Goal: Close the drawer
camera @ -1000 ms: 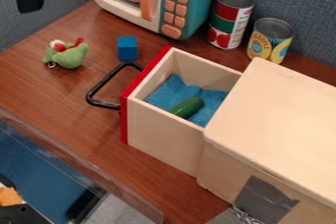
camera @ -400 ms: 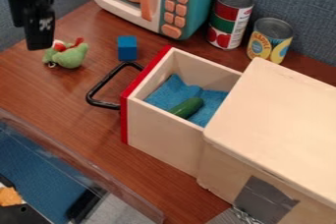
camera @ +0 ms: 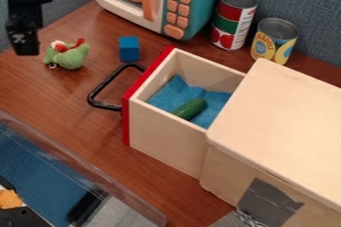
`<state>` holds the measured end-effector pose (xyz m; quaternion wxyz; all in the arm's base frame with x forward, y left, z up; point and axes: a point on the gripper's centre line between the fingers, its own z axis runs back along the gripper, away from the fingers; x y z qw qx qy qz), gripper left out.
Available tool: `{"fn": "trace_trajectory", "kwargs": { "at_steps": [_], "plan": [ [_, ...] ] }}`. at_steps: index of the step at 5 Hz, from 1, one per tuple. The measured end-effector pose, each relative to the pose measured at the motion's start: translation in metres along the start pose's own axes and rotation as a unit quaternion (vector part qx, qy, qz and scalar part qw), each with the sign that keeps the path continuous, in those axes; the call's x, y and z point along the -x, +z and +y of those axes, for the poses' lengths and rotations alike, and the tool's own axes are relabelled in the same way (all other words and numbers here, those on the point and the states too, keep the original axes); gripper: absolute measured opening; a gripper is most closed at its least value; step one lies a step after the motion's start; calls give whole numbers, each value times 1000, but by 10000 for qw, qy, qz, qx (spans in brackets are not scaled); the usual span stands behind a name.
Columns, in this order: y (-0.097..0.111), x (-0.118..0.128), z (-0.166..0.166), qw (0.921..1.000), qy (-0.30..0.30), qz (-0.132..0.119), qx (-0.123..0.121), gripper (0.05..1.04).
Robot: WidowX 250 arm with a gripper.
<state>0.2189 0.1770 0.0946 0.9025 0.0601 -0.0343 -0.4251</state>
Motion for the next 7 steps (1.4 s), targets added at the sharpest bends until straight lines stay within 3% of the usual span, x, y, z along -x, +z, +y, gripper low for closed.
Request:
{"fn": "trace_trajectory", "kwargs": {
  "at_steps": [1,2,3,4,6,7],
  "plan": [
    [-7,-2,3,9926,-1205,-137,-5,1000],
    [-11,-2,4,9832,-1814,-92,-152,1000],
    [-22,-7,-6,9783,-2063,-123,-136,1000],
    [-33,-19,-11,9754,-2184,-74,-291,1000],
    [-53,-39,-13,9745,-2232,51,-221,1000],
    [-54,-52,-14,9743,-2246,23,-189,1000]
  ]
}}
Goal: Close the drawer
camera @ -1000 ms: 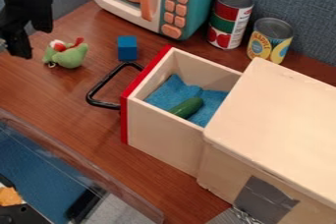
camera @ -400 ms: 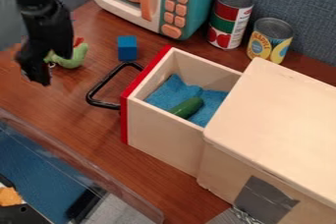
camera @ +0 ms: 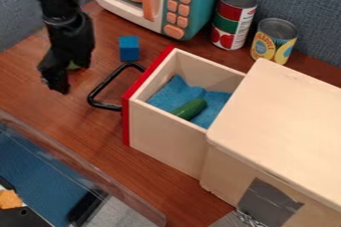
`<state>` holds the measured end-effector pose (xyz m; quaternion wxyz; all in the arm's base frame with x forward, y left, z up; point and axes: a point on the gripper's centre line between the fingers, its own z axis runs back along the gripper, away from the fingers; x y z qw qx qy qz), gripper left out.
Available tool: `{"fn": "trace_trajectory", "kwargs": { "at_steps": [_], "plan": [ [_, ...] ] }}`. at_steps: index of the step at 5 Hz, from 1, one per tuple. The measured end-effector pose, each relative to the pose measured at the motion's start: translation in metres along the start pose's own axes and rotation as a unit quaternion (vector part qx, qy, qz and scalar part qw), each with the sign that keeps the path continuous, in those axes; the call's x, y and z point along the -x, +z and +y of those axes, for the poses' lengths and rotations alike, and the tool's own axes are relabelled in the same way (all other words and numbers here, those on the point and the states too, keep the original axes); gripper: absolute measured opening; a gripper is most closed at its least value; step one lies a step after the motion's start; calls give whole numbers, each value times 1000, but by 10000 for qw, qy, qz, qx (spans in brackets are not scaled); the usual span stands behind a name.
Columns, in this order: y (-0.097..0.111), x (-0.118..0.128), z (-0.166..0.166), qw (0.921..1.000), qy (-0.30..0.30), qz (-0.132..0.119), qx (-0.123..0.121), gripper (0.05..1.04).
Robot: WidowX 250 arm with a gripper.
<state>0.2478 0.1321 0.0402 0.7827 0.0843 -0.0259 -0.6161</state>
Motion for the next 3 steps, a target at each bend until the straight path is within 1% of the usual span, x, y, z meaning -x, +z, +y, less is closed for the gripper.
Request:
{"fn": "trace_trajectory", "kwargs": {
  "at_steps": [1,2,3],
  "plan": [
    [3,-14,6,10000,8,-80,10,1000],
    [0,-30,8,9999,-40,-105,45,1000],
    [-10,-43,8,9999,-33,-62,93,1000]
  ]
}}
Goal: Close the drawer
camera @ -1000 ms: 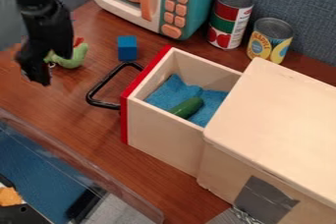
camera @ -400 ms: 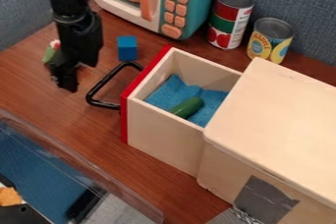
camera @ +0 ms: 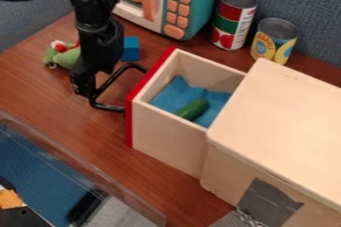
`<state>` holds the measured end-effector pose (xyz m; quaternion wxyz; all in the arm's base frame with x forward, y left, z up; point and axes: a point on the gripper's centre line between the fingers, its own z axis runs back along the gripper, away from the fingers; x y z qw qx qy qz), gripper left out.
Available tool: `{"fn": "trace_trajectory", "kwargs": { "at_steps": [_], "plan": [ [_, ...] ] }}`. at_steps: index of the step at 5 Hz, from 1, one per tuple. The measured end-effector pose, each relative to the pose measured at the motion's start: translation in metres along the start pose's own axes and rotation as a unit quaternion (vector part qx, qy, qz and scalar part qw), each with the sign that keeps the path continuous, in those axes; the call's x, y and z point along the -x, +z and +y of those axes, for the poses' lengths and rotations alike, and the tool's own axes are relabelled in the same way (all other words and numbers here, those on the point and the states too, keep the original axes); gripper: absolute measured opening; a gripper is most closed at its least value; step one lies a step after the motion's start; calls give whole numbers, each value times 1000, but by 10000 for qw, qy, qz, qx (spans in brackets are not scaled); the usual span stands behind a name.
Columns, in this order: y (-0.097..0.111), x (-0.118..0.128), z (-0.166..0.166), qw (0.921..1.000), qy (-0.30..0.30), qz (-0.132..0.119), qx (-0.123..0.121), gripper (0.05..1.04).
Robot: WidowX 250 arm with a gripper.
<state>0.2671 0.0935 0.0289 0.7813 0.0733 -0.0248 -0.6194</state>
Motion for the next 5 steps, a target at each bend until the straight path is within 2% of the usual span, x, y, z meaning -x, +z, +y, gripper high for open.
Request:
{"fn": "trace_trajectory", "kwargs": {
  "at_steps": [1,2,3,4,5],
  "plan": [
    [-9,-13,-4,9999,-71,10,86,1000],
    [-9,-19,-8,9998,28,-107,179,1000],
    [0,-31,-12,9995,-32,-239,206,1000],
    [5,-58,-20,9980,-182,-471,387,1000],
    [16,-74,-20,9960,-147,-716,521,1000]
  ]
}}
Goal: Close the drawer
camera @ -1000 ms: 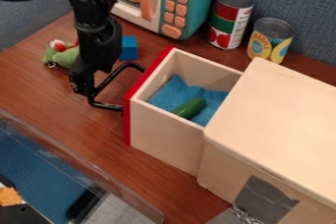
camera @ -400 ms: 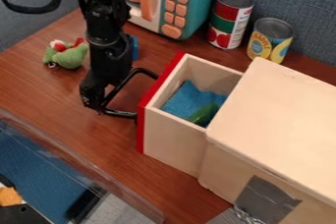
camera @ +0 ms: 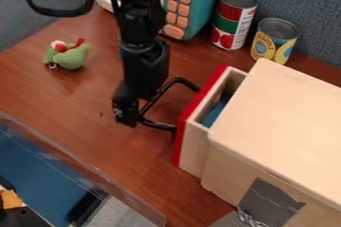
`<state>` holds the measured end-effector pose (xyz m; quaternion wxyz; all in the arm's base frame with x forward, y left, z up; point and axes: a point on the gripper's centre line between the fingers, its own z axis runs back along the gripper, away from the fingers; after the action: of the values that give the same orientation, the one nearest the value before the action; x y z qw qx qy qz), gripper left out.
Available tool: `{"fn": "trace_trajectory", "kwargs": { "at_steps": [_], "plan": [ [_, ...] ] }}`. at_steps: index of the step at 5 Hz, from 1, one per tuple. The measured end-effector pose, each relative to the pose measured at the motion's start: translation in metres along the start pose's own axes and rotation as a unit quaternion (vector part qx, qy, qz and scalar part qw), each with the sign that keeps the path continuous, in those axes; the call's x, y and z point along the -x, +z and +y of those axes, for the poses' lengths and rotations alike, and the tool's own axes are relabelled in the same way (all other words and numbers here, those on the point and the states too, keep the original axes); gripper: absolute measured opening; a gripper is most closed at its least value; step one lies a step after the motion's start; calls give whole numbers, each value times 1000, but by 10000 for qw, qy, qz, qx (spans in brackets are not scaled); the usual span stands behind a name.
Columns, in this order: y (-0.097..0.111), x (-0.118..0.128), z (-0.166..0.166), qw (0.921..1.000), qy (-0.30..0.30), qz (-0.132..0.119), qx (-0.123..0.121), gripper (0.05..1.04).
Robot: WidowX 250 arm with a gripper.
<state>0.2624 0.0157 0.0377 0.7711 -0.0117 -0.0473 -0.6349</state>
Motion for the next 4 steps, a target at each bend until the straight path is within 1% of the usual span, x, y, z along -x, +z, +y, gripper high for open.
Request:
{"fn": "trace_trajectory", "kwargs": {
  "at_steps": [1,2,3,4],
  "plan": [
    [7,-9,7,9997,90,-235,1,1001],
    [-1,-11,8,9993,169,-315,137,1001],
    [-4,-16,6,9985,212,-451,233,1001],
    [-4,-23,3,9963,271,-669,462,1001]
  ]
}}
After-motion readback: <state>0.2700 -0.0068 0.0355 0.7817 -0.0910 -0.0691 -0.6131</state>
